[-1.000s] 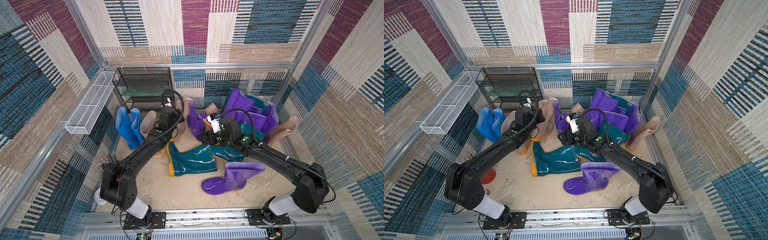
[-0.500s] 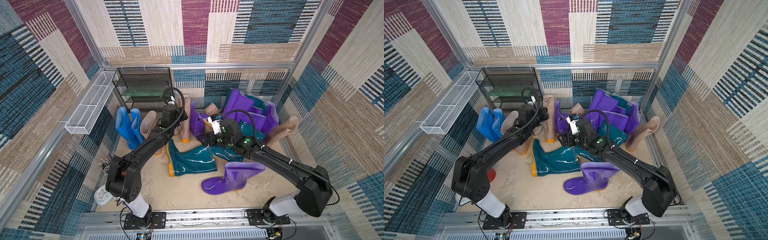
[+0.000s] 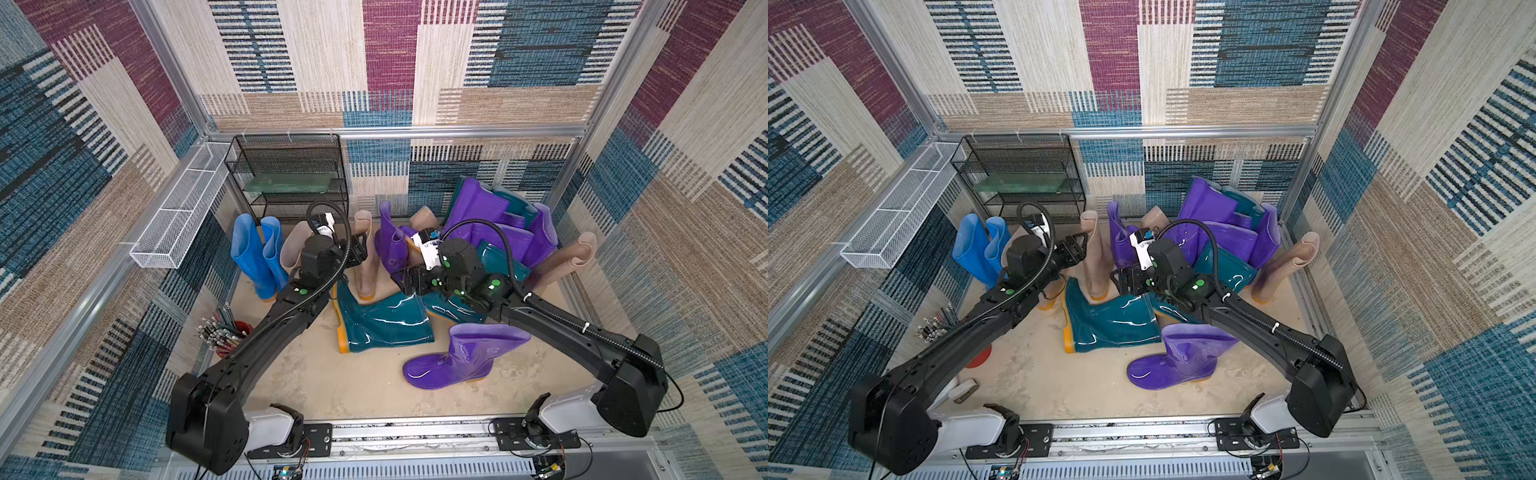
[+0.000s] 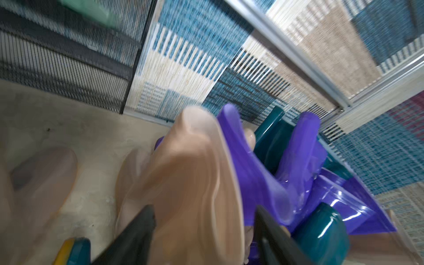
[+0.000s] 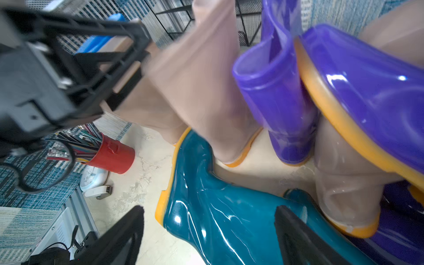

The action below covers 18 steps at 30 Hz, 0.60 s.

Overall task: Match and arrange rain boots in pairs
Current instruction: Pair a pair of rain boots at the center of the board.

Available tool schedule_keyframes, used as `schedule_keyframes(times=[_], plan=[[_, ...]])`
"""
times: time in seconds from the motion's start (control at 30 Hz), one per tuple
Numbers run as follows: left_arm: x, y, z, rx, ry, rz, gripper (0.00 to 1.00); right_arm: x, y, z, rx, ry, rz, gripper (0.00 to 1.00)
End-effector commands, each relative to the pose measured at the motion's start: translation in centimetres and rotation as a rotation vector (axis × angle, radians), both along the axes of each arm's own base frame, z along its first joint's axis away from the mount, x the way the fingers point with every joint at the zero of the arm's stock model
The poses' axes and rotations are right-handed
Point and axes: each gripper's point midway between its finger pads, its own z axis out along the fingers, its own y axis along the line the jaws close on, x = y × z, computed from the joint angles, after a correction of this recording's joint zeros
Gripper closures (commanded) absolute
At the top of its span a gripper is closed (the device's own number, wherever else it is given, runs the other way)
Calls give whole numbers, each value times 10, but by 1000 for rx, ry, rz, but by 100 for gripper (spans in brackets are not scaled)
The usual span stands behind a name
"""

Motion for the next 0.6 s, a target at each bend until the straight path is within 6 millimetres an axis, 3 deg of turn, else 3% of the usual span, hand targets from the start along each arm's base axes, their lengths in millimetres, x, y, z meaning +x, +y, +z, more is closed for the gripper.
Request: schedule_keyframes(times=[0.0,0.1,0.23,0.47,0.57], plan=[[-16,24,11,209,29,52,15,8,13,12,-19,-59,-15,5],[-21,57,21,411,88,150,13,16,32,14,-24,-73,-6,3],[-19,92,13,600,208,235,12,29,63,8,-39,-65,-1,0],[-3,127,-20,590,337,252,13,60,92,-7,-94,-50,-12,0],[9,127,-27,570,339,222,24,80,95,-22,-129,-31,-44,13]])
